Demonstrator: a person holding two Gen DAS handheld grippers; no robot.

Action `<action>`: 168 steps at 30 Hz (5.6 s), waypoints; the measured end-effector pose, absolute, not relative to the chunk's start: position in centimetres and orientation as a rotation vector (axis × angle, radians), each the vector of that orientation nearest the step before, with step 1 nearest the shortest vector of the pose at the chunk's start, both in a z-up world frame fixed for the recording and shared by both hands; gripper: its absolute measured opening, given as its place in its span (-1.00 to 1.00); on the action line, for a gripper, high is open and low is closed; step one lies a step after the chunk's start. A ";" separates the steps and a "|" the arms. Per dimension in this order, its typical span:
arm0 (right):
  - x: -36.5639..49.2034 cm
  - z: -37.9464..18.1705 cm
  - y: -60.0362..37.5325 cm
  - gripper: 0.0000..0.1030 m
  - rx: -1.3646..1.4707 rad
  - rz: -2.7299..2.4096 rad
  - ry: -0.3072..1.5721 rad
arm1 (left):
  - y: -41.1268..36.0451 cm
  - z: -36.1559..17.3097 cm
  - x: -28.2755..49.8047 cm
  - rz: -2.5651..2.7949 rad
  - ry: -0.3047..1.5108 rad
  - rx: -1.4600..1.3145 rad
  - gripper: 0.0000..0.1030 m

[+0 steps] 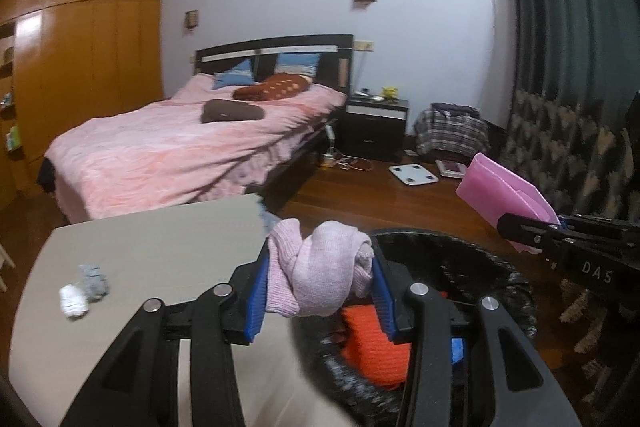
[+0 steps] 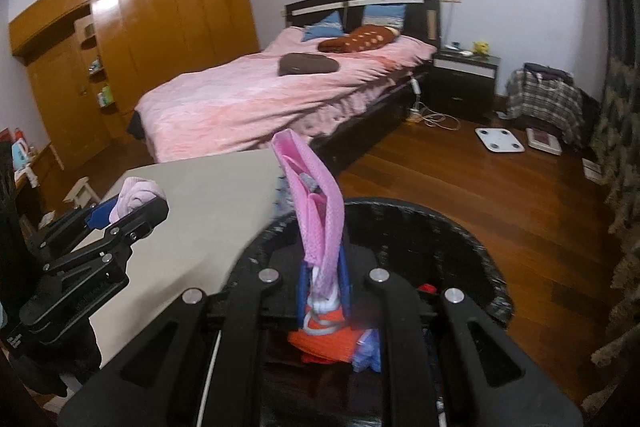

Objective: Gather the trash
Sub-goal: 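Carry the pink socks and pink pouch over the black bin and release both, then move both grippers back over the table toward the white and grey cloth balls, then grasp the white cloth ball with the left gripper while the right gripper grasps the grey cloth ball, then carry both cloth balls over the black bin and open both grippers to drop them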

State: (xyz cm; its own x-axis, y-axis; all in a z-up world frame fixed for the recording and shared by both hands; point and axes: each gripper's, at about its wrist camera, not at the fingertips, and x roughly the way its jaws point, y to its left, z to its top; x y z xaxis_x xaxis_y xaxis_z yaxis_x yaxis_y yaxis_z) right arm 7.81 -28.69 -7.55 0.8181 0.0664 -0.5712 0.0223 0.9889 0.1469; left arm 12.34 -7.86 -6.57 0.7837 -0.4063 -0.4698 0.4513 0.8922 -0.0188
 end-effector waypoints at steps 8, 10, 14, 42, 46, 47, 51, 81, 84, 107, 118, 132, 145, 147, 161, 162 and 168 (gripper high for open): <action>8.0 -9.5 -32.6 -0.74 0.171 -0.036 0.643 | -12.4 -7.9 13.5 -0.555 0.494 0.112 -0.14; 8.1 -10.2 -33.4 -0.74 0.181 -0.044 0.653 | -13.3 -8.3 13.9 -0.580 0.499 0.111 -0.14; 8.3 -11.5 -34.8 -0.74 0.197 -0.057 0.676 | -14.9 -9.3 14.7 -0.617 0.515 0.122 -0.14; 8.5 -10.9 -33.3 0.89 0.194 -0.101 0.622 | -5.3 -8.1 16.7 -0.435 0.510 0.053 0.86; 9.4 -9.8 -29.9 0.90 0.175 -0.045 0.605 | -1.7 -7.2 16.0 -0.365 0.496 0.031 0.88; 9.8 -9.6 -28.9 0.90 0.169 -0.029 0.602 | -0.6 -7.2 15.9 -0.347 0.497 0.028 0.88; 11.8 -9.3 -24.9 0.90 0.155 0.031 0.604 | 3.4 -7.3 15.2 -0.263 0.493 0.031 0.88; 27.5 -16.2 -3.4 0.90 0.048 0.235 0.689 | 22.3 -17.2 25.7 0.090 0.661 -0.008 0.67; 28.3 -16.8 -3.0 0.90 0.041 0.237 0.696 | 22.8 -18.3 26.9 0.069 0.703 -0.030 0.63; 30.7 -18.0 0.8 0.90 -0.002 0.290 0.727 | 25.5 -17.6 26.7 0.038 0.706 -0.073 -0.38; 33.4 -18.2 8.4 0.90 -0.020 0.390 0.739 | 31.6 -17.4 26.3 0.160 0.696 -0.064 -0.38; 35.3 -21.1 12.4 -0.11 -0.066 0.461 0.862 | 34.2 -18.0 25.4 0.202 0.700 -0.089 -0.38; 31.5 -16.7 9.9 -0.32 -0.027 0.499 0.784 | 30.4 -14.5 24.0 0.170 0.648 -0.047 -0.38; 30.7 -15.6 8.5 -0.31 -0.001 0.493 0.771 | 29.5 -13.8 23.7 0.153 0.635 -0.046 -0.38; 24.4 -8.9 0.1 -0.31 0.033 0.433 0.676 | 22.6 -8.5 20.1 0.061 0.589 -0.063 -0.38; 23.8 -8.5 -0.5 -0.31 0.036 0.427 0.668 | 22.0 -8.2 19.8 0.055 0.586 -0.064 -0.38; 21.0 -6.5 -3.4 -0.31 0.059 0.402 0.639 | 19.1 -6.7 18.0 0.023 0.576 -0.064 -0.38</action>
State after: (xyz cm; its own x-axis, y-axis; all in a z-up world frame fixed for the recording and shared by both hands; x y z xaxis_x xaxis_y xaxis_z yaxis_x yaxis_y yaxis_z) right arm 20.99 -3.44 -6.54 0.7285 0.3829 -0.5680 -0.3471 0.9212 0.1758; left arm 18.02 19.12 -6.70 0.8386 0.0037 -0.5447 -0.0395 0.9978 -0.0540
